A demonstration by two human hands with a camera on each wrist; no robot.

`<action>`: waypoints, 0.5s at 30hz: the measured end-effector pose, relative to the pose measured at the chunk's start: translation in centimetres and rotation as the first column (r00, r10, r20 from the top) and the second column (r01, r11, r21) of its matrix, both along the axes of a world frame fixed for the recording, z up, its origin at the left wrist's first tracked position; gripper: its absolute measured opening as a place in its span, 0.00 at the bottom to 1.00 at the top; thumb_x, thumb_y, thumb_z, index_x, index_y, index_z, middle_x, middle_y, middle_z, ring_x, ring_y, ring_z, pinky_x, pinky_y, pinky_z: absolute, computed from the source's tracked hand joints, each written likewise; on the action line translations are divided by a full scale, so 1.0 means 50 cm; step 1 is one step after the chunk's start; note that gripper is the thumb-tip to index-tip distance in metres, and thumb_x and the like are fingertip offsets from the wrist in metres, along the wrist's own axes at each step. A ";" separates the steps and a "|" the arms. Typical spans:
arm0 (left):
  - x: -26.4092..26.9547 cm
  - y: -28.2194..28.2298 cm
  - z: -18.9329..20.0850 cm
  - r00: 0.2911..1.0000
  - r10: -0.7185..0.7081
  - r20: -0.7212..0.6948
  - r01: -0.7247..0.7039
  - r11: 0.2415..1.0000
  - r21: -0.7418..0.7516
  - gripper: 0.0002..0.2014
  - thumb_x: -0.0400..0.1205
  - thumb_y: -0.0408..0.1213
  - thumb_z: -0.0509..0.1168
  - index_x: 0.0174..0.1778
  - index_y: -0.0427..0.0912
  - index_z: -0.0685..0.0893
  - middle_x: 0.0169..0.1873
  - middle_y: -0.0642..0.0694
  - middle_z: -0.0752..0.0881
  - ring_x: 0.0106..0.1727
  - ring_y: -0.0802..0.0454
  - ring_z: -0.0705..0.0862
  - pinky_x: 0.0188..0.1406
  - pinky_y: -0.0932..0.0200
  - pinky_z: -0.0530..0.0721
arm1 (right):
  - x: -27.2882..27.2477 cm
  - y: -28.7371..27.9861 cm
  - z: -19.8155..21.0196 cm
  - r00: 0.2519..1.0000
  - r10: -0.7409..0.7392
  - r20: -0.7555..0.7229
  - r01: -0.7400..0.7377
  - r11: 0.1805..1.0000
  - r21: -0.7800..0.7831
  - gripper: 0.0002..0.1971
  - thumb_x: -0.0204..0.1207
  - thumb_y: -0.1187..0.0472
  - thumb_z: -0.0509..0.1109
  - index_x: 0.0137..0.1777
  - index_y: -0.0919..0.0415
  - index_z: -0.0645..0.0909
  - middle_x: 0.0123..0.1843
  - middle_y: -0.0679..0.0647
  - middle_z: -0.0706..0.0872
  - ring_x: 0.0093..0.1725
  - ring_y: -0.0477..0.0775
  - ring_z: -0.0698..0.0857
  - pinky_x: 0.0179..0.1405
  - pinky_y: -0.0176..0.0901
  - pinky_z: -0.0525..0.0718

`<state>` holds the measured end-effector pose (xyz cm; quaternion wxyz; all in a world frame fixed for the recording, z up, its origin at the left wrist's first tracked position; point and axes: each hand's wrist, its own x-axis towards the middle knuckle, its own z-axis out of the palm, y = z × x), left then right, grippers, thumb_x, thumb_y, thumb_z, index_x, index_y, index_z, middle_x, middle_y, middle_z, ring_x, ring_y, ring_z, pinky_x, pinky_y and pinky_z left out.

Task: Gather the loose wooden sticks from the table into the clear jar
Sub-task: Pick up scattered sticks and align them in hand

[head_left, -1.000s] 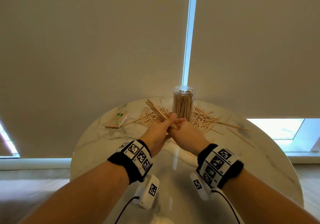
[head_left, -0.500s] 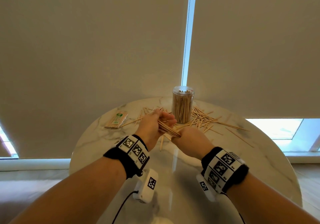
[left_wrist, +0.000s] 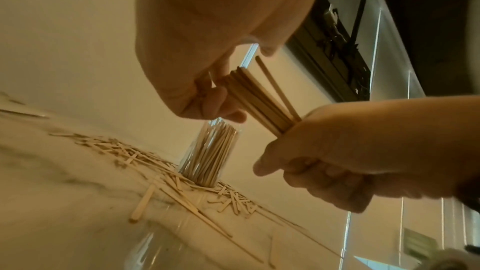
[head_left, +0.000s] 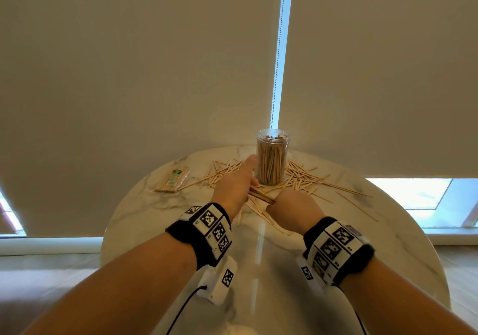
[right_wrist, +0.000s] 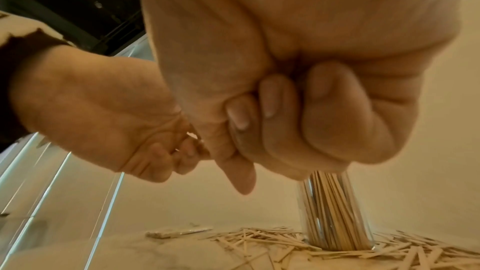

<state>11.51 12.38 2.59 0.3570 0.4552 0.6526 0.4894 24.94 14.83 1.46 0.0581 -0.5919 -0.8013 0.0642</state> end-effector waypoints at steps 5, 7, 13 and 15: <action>-0.004 0.016 -0.036 0.986 -0.029 -0.165 0.049 0.992 0.113 0.17 0.80 0.53 0.70 0.40 0.41 0.85 0.29 0.46 0.91 0.28 0.51 0.87 0.42 0.50 0.88 | 0.006 0.007 -0.001 0.981 0.108 -0.164 -0.116 0.992 -0.039 0.12 0.80 0.48 0.69 0.44 0.56 0.81 0.36 0.50 0.82 0.37 0.50 0.82 0.34 0.39 0.76; -0.017 0.029 -0.036 0.990 0.054 -0.133 -0.033 0.987 0.156 0.16 0.80 0.51 0.70 0.39 0.41 0.85 0.28 0.45 0.90 0.26 0.52 0.85 0.38 0.51 0.86 | 0.011 0.006 -0.005 0.934 0.183 -0.307 -0.170 0.983 0.071 0.12 0.80 0.44 0.70 0.46 0.53 0.82 0.36 0.46 0.83 0.36 0.46 0.82 0.31 0.35 0.72; -0.009 0.051 -0.035 0.996 0.095 0.002 -0.093 0.978 0.184 0.14 0.81 0.48 0.68 0.35 0.43 0.81 0.27 0.45 0.88 0.25 0.51 0.82 0.34 0.53 0.82 | 0.016 0.017 -0.029 0.913 0.313 -0.262 -0.187 0.891 0.414 0.27 0.83 0.31 0.48 0.40 0.51 0.75 0.30 0.45 0.78 0.26 0.43 0.75 0.27 0.35 0.69; -0.002 0.059 -0.034 0.997 0.070 0.018 -0.072 0.988 0.138 0.16 0.84 0.47 0.64 0.35 0.41 0.81 0.28 0.41 0.89 0.23 0.52 0.80 0.31 0.56 0.80 | 0.025 0.028 -0.031 0.938 0.295 -0.184 -0.185 0.872 0.454 0.29 0.83 0.31 0.45 0.39 0.51 0.75 0.27 0.45 0.78 0.24 0.43 0.74 0.25 0.34 0.68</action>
